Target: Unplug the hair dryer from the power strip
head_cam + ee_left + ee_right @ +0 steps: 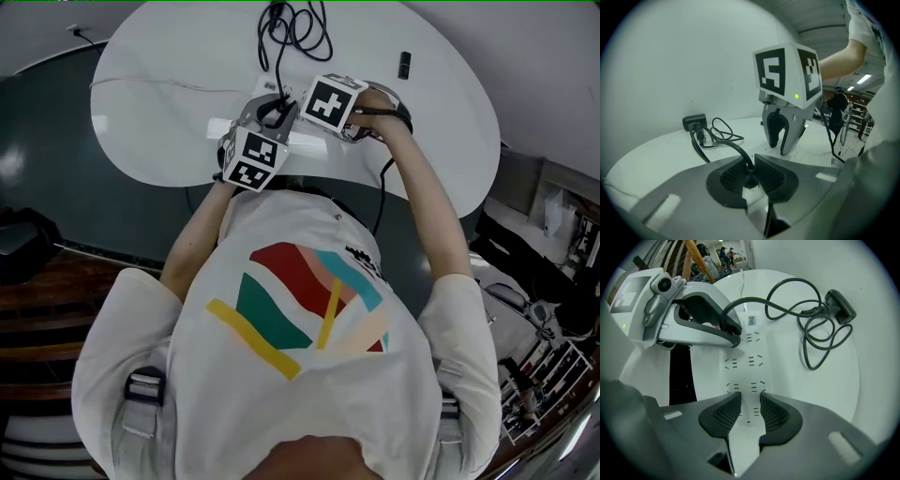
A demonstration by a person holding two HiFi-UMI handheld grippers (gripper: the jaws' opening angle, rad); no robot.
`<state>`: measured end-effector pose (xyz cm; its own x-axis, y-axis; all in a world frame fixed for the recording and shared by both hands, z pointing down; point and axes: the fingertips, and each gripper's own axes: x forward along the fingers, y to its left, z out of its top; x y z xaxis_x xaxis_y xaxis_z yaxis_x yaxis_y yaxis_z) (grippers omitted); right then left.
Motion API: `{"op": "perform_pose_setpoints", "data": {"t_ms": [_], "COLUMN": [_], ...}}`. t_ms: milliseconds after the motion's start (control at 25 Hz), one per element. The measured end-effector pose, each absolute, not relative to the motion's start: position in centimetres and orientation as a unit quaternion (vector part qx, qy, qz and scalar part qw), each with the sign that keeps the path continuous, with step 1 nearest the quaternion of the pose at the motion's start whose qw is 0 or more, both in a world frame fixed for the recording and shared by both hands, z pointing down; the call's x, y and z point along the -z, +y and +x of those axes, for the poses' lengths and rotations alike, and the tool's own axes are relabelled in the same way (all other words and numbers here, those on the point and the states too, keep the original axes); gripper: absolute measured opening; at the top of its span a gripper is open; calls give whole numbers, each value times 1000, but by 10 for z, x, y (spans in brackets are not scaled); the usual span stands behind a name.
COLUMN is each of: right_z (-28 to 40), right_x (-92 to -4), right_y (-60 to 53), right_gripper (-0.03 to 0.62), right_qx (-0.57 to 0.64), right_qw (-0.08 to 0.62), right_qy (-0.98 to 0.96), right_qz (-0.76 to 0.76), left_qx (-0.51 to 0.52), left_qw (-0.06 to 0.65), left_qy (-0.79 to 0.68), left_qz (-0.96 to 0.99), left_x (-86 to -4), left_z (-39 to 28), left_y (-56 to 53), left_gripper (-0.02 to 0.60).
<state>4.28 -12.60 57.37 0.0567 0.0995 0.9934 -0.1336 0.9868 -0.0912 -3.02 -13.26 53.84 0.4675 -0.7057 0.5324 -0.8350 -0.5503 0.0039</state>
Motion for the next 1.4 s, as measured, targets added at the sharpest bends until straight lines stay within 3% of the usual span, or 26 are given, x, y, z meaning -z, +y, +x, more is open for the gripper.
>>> {"op": "perform_pose_setpoints", "data": {"t_ms": [360, 440, 480, 600, 840, 1400], "right_z": [42, 42, 42, 42, 41, 37], "right_x": [-571, -573, -575, -576, -576, -576], "right_y": [-128, -129, -129, -133, -127, -127], "right_gripper": [146, 146, 112, 109, 109, 109], "right_qx": [-93, -85, -72, -50, -62, -60], "right_qw": [725, 725, 728, 723, 704, 708], "right_qy": [-682, -683, -682, -689, -707, -704], "right_qz": [11, 12, 12, 14, 16, 16], "left_qx": [-206, -146, -87, 40, 5, 6], "left_qw": [161, 191, 198, 153, 103, 117], "left_qy": [-455, -458, -457, -477, -492, -509], "left_qz": [851, 856, 863, 865, 864, 853], "left_x": [-528, -515, -491, -396, -378, -379], "left_z": [-33, -34, -33, -38, -50, -58], "left_y": [-136, -138, -142, -178, -188, -199], "left_gripper": [46, 48, 48, 49, 52, 54]}}
